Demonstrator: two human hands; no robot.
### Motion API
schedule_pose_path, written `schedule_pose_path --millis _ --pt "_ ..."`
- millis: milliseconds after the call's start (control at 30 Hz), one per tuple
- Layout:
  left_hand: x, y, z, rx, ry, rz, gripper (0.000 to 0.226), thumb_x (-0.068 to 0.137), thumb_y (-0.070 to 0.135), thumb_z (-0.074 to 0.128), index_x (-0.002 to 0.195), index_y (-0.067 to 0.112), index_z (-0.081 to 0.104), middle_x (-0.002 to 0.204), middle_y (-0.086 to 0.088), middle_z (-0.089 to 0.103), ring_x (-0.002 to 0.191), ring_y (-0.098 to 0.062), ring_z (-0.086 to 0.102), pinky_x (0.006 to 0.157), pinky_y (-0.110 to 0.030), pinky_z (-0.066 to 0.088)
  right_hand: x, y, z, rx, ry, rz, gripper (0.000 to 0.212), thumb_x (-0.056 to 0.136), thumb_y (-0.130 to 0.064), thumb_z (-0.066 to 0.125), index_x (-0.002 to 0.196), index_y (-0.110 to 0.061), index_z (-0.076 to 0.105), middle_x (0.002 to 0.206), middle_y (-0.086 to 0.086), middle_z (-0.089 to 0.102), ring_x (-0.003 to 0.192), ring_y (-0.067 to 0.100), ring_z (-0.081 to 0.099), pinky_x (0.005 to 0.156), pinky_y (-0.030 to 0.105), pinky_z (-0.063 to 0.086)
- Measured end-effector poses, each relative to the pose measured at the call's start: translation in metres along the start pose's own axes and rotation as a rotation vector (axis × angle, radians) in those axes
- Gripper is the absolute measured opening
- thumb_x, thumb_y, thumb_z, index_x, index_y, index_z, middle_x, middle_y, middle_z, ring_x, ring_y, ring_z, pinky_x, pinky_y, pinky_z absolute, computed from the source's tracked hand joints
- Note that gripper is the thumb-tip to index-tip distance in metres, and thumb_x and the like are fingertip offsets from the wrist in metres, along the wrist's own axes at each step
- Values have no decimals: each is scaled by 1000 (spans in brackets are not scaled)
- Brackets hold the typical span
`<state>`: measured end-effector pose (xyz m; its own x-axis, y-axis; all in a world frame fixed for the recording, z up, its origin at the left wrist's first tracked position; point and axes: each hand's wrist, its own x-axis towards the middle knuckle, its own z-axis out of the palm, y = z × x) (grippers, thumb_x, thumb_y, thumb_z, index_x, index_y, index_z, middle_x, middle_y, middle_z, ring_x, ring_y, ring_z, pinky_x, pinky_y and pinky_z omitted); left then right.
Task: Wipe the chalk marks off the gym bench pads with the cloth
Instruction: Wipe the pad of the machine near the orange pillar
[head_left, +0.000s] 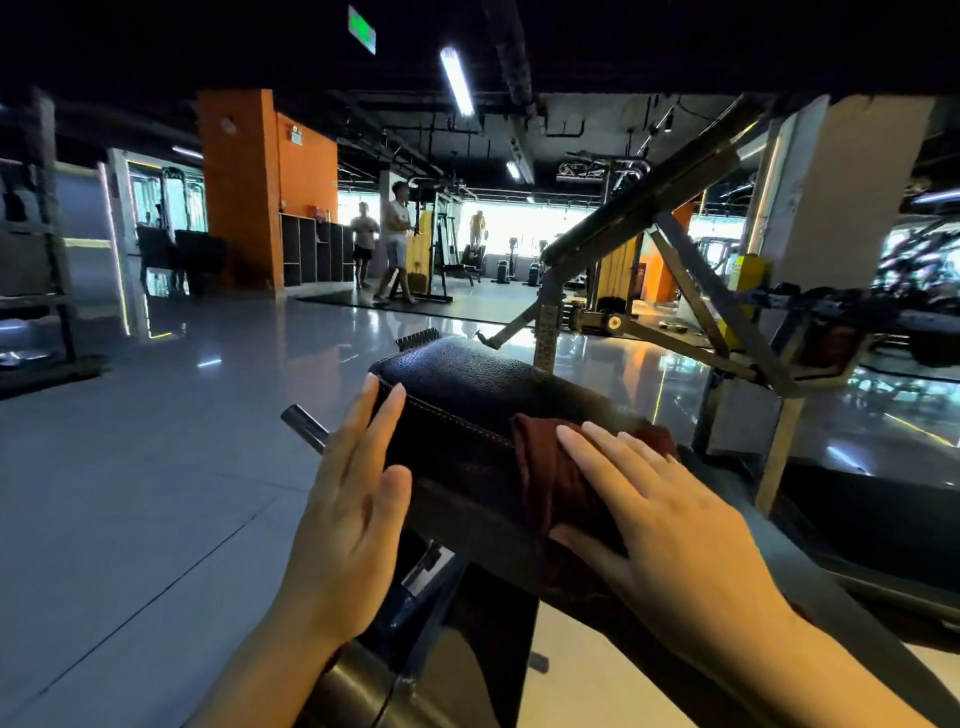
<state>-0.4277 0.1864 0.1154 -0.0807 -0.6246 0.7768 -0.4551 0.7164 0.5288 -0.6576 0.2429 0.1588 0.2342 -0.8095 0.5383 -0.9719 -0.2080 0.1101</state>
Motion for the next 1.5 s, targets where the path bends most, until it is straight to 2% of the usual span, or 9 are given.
schedule_pose_path --millis 167,467,567,667,800,1033,1233,1333,1500 --pt "-1 1 -2 -32 13 -19 60 85 81 13 141 61 6 150 40 9 140 13 12 103 -10 24 72 -52 -6 98 -144 -100 74 94 -63 38 154 -33 8 161 -3 19 145 26 23 115 49 26" --pt "-8 5 -3 150 -15 -35 53 86 72 16 134 72 -8 149 44 -4 141 14 1 111 -28 17 135 -6 -14 644 -559 -129 51 101 -52 31 149 -34 28 140 -6 44 124 12 42 112 33 28" --pt "-7 5 -2 131 -13 -18 56 88 61 18 137 68 -8 150 43 -3 141 14 3 108 -9 15 109 50 1 635 -470 13 48 97 -57 35 142 -39 35 141 -6 47 129 12 43 109 28 27" --pt "-5 4 -1 45 11 -40 55 88 64 19 139 64 -3 148 45 2 140 16 6 104 -3 13 72 62 1 628 -360 -16 49 89 -73 34 134 -50 35 141 -16 45 130 9 42 116 42 27" --pt "-6 2 -3 -33 41 -27 60 85 80 14 141 59 5 147 45 10 139 15 11 106 -1 13 50 23 -21 460 -403 -144 55 86 -68 30 136 -62 7 160 -22 7 145 0 9 121 31 5" --pt "-8 5 -4 120 11 -16 63 81 84 10 139 65 -3 146 48 0 132 25 7 92 -2 23 93 -79 2 85 -66 -122 67 98 -57 35 153 -31 7 161 7 18 145 30 23 115 50 26" --pt "-39 -8 -13 408 35 97 72 90 53 40 153 34 10 161 14 6 143 7 9 100 -43 33 23 -18 -7 87 59 -78 61 92 -59 44 147 -33 38 148 -2 47 127 20 54 94 36 49" --pt "-63 -12 -18 497 -32 133 67 91 54 38 150 24 27 160 -1 21 137 -11 29 84 -35 47 -10 5 -9 87 70 14 61 88 -59 41 141 -29 50 137 -2 58 113 23 65 71 35 57" --pt "-69 -11 -14 604 -78 284 59 87 41 48 142 19 42 153 -5 33 137 -21 36 97 -38 42 29 -34 -9 98 79 26 58 95 -61 35 149 -44 25 155 -14 33 138 14 38 100 35 42"
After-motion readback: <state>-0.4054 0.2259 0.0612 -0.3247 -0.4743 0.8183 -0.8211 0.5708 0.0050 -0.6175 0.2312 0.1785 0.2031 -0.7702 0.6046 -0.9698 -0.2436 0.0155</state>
